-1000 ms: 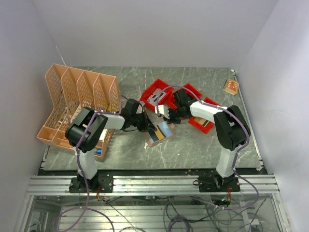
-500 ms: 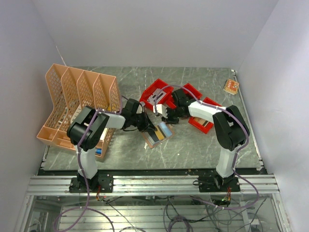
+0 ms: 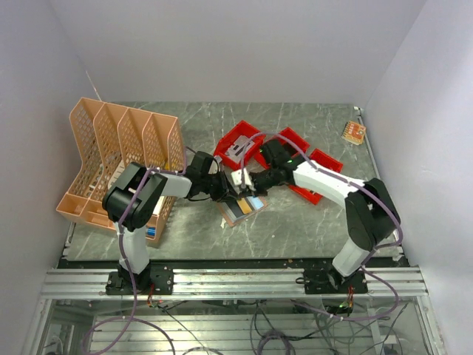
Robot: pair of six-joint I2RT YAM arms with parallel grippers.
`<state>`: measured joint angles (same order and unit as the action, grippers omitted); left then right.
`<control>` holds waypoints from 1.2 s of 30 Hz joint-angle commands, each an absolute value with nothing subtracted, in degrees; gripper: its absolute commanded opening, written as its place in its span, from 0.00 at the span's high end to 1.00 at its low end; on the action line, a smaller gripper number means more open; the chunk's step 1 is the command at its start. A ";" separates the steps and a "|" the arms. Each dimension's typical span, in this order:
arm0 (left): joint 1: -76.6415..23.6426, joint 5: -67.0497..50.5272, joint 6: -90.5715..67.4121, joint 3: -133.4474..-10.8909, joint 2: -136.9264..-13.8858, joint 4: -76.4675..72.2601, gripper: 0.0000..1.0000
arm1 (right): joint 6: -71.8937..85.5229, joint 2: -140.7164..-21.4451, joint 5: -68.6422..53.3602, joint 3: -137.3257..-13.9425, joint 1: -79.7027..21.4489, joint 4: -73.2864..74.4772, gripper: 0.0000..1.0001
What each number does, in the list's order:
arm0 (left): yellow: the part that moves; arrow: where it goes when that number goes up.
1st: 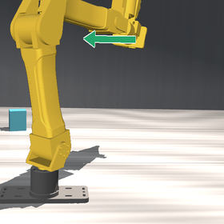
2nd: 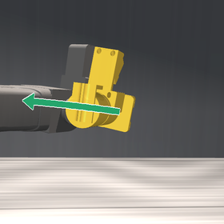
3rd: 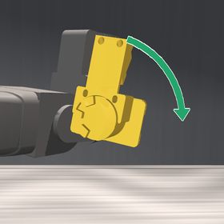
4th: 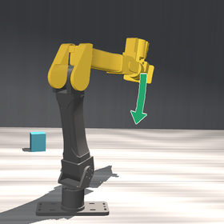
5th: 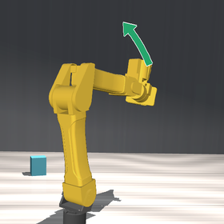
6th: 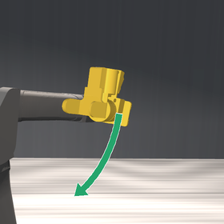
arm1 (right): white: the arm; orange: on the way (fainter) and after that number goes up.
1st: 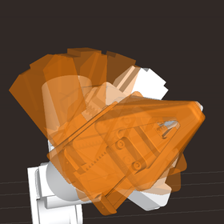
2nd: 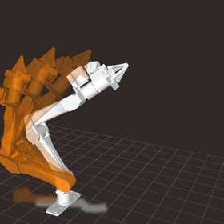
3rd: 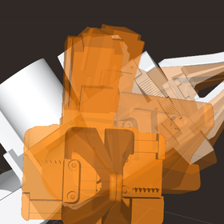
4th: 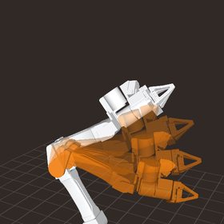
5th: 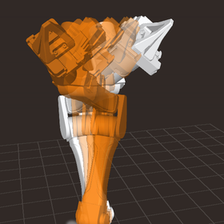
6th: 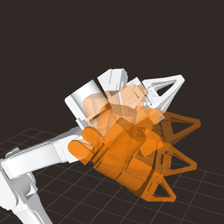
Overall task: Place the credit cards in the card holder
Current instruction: Insert the credit card into the card holder.
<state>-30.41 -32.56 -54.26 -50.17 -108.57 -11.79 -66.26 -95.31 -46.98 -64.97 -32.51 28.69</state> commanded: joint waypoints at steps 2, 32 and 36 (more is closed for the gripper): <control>-30.32 -29.91 -52.27 -48.08 -110.08 -5.70 0.78 | -67.50 -100.04 -45.61 -64.28 -39.49 29.16 0.98; -30.32 -29.94 -51.16 -47.28 -109.78 -5.10 0.68 | -70.42 -104.76 -22.68 -62.80 -41.68 27.47 1.00; -30.29 -29.76 -51.07 -47.20 -109.44 -4.82 0.65 | -71.23 -104.78 -22.98 -62.84 -40.38 28.18 1.00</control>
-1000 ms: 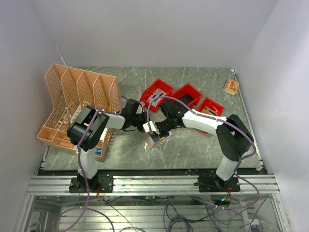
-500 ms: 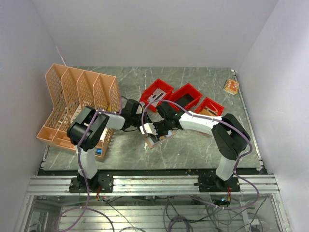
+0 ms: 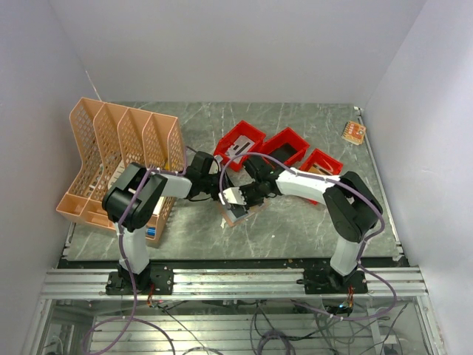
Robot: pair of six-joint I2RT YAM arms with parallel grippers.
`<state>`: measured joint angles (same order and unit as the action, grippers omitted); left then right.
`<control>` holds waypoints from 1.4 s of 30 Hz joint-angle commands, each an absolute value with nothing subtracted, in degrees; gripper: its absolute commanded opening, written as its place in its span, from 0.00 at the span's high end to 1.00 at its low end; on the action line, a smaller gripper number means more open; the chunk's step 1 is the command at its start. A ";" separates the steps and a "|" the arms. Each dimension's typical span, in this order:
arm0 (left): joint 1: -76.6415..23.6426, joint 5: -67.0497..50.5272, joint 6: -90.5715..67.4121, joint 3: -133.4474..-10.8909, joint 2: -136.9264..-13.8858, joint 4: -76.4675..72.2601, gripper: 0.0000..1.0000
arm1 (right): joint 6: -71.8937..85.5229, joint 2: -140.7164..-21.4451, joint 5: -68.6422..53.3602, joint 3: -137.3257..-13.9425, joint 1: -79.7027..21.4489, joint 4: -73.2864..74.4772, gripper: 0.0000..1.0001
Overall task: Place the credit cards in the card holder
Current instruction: Insert the credit card into the card holder.
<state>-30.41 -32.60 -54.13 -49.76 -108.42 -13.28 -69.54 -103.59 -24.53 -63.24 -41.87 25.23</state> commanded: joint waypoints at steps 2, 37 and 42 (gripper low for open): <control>-30.27 -29.79 -50.98 -47.13 -109.27 -4.79 0.64 | -71.41 -104.72 -22.86 -62.83 -39.96 28.27 1.00; -35.07 -2.64 -35.91 -26.03 -55.13 -20.68 0.44 | -21.96 -98.47 -48.83 -63.05 -23.18 28.46 0.43; -34.98 -2.95 -39.82 -20.89 -50.37 -23.20 0.16 | -19.93 -101.91 -47.14 -63.55 -22.59 28.30 0.43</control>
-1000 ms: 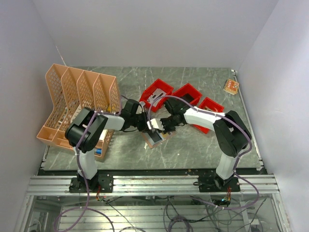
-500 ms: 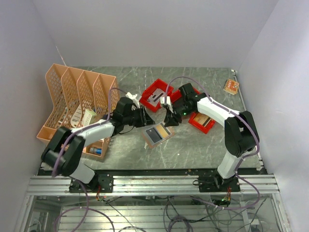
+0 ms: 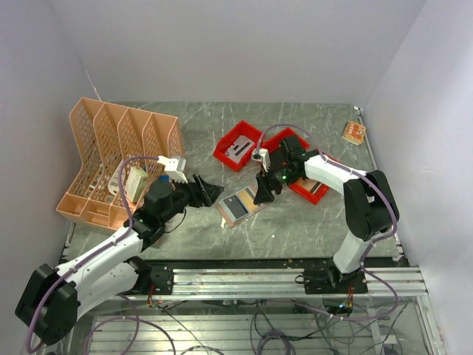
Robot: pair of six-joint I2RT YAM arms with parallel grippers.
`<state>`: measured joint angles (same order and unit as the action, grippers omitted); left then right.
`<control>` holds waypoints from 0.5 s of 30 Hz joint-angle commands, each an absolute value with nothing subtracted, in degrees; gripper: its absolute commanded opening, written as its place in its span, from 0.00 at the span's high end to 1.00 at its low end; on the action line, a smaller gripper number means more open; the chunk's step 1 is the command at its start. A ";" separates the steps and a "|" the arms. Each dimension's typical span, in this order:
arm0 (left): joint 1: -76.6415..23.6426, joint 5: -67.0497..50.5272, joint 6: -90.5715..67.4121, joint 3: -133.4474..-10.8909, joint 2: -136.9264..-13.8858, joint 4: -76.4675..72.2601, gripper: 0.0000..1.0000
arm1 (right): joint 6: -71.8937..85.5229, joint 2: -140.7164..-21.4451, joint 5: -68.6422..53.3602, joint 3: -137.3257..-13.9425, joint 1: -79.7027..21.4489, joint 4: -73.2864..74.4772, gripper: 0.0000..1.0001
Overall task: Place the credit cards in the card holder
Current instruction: Insert the credit card into the card holder.
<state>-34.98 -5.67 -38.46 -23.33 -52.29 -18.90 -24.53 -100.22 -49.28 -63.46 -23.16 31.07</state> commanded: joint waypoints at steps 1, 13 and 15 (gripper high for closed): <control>-34.98 -3.69 -39.43 -21.15 -50.27 -22.50 0.16 | -19.38 -102.26 -46.66 -63.55 -22.60 27.96 0.43; -44.55 3.29 -45.50 -21.05 -59.36 -17.06 0.26 | -15.24 -106.74 -44.30 -64.89 -22.50 27.61 0.44; -45.88 4.30 -46.64 -21.11 -63.19 -18.51 0.28 | -15.04 -106.89 -44.18 -64.81 -22.42 27.51 0.44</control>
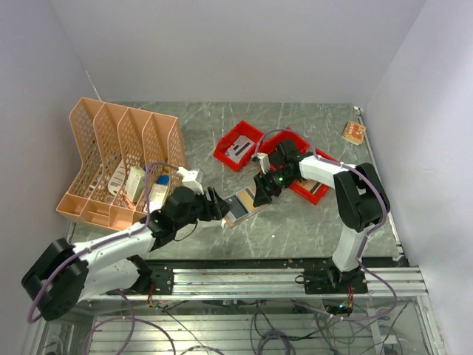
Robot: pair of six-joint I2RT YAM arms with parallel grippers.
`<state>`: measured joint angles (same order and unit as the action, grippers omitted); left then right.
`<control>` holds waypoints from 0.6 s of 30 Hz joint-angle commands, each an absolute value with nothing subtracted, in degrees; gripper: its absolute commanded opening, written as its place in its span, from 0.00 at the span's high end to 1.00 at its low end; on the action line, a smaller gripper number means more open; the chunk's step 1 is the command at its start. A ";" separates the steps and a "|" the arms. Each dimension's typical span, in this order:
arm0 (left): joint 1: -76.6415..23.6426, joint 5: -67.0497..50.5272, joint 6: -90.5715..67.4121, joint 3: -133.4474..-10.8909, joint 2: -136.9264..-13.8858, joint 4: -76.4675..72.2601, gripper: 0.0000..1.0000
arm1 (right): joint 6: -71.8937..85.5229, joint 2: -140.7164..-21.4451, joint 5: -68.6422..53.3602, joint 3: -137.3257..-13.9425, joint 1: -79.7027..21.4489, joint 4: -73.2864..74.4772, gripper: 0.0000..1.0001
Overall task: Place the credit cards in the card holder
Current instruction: Insert the credit card into the card holder.
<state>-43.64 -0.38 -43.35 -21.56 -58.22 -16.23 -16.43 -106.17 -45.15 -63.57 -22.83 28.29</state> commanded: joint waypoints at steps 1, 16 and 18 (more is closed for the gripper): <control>-46.22 4.45 -46.97 -21.50 -64.93 -18.96 0.29 | -15.03 -106.97 -44.20 -64.86 -22.47 27.51 0.44; -46.65 3.46 -48.51 -27.51 -80.97 -17.37 0.37 | -14.58 -108.23 -44.61 -65.22 -22.24 27.93 0.47; -46.66 3.66 -48.60 -27.67 -81.31 -16.96 0.37 | -14.59 -108.17 -45.78 -65.36 -22.24 28.11 0.49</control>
<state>-46.35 1.54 -48.05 -26.17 -80.55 -16.40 -14.94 -107.53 -44.36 -64.10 -22.57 28.10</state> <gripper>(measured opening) 0.634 0.530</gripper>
